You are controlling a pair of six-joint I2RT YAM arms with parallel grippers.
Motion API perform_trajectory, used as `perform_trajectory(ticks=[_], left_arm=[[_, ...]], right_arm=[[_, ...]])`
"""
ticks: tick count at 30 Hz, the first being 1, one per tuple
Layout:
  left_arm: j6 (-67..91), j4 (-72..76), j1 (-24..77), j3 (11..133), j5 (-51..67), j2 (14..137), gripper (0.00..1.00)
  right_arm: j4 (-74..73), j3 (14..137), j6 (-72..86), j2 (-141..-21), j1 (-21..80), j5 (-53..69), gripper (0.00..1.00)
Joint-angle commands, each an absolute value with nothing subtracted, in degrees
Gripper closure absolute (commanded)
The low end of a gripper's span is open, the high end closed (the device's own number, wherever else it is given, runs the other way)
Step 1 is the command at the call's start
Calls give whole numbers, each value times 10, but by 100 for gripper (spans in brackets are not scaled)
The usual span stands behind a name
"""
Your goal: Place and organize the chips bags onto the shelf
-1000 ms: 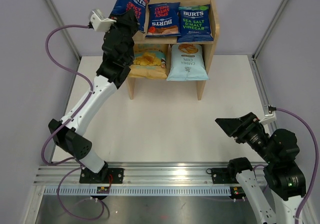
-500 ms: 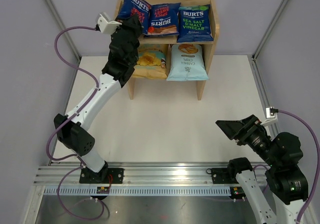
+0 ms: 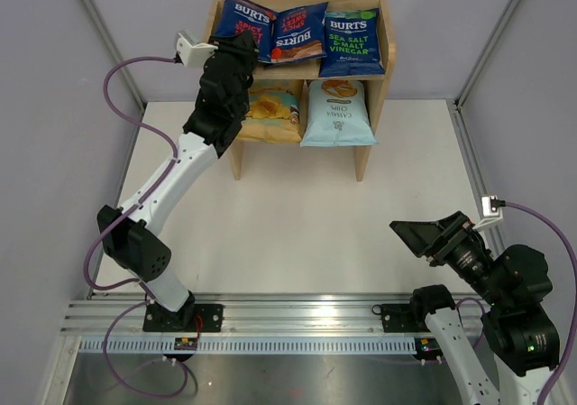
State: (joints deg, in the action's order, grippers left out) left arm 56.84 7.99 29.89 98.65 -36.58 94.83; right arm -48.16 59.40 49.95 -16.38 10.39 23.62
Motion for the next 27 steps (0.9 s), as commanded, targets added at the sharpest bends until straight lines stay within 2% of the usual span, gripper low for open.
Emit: perform_trajectory(ticks=[1,3,8,9,10,11,20,27], left_arm=[[605,22,299,1008,-355,954,72],[607,15,299,1004,-359,951,63],[592,-25,301,1014,-380,942,58],[581,-41,301,1025,-381,942,55],[574,-47,301,1028,-383,942,46],[567,-51,301,1032,-385,941,43],[496,-118,306,1072,-388,931,19],[446,-255,306,1209,-374,986,18]], right_arm=[[-475,607,504,-157,105,250,26],[-475,608,504,-156,106,250,26],[-472,604,505,-154,106,251,26],[-470,603,505,-154,106,254,26],[-470,602,507,-154,107,255,26],[-469,601,508,-155,106,255,26],[-460,595,513,-153,106,258,26],[-458,595,515,-149,106,261,26]])
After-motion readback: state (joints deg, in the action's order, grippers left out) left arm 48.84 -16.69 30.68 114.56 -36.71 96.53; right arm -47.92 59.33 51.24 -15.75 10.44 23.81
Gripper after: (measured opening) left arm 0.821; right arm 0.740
